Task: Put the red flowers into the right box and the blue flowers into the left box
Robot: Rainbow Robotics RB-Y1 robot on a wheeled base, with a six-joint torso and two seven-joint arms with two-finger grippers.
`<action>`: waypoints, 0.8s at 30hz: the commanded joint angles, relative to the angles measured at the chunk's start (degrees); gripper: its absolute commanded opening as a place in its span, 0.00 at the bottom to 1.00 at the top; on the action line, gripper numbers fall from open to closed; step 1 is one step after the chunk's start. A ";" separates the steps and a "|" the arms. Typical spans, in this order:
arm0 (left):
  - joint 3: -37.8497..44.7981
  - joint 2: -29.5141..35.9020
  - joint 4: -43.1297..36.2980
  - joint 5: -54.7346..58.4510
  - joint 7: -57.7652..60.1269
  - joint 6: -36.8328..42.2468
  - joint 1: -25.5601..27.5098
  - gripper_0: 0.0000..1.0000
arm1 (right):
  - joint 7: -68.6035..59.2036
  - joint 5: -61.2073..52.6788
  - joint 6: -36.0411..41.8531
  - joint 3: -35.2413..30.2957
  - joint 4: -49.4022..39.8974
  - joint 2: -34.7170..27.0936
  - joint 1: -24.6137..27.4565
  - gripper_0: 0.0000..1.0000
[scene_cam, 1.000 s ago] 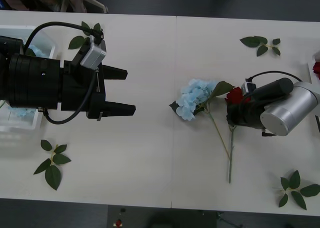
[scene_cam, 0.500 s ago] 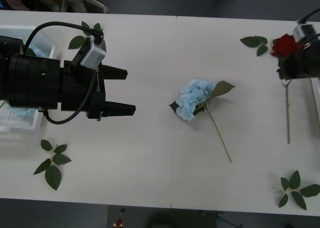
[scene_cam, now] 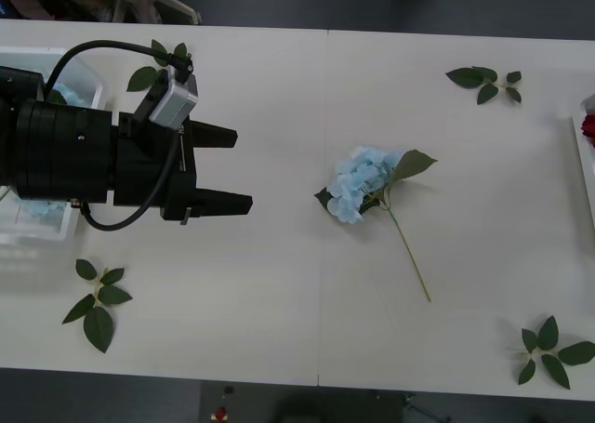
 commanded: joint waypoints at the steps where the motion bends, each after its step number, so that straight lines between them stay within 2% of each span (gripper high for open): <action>1: 1.59 0.57 -1.34 0.20 1.70 -0.39 -1.19 1.00 | 1.53 5.41 -4.67 -0.02 7.48 3.99 -0.39 0.00; 7: 1.59 0.57 -1.34 0.20 1.70 -0.39 -1.19 1.00 | 1.27 9.19 -11.09 -0.02 17.15 7.60 -0.39 0.00; 11: 1.59 0.57 -1.34 0.20 1.70 -0.39 -1.19 1.00 | 1.62 9.28 -11.79 -0.02 18.64 7.77 -0.39 0.00; 12: 1.59 0.57 -1.34 0.20 1.70 -0.39 -1.19 1.00 | 1.71 9.28 -11.70 -0.02 18.73 7.77 -0.39 0.24; 14: 1.59 0.57 -1.34 0.20 1.70 -0.39 -1.19 1.00 | 2.15 8.75 -11.70 -0.02 18.82 7.69 -0.39 0.60; 15: 1.59 0.57 -1.34 0.20 1.70 -0.39 -1.19 1.00 | 2.41 8.22 -11.61 -0.02 18.82 7.51 -0.30 0.71; 17: 1.59 0.57 -1.34 0.20 1.70 -0.39 -1.19 1.00 | 5.05 6.29 -11.61 0.07 18.46 7.16 -0.13 0.82; 18: 1.59 0.57 -1.34 0.20 1.70 -0.39 -1.19 1.00 | 6.72 4.44 -11.26 0.07 18.11 6.89 -0.04 0.85; 22: 1.59 0.57 -1.34 0.20 1.70 -0.39 -1.19 1.00 | 10.58 -1.62 -6.78 0.07 13.98 4.96 -0.04 0.88; 24: 1.59 0.57 -1.34 0.20 1.70 -0.39 -1.19 1.00 | 10.85 -6.10 -2.38 -0.02 8.44 2.50 0.40 0.89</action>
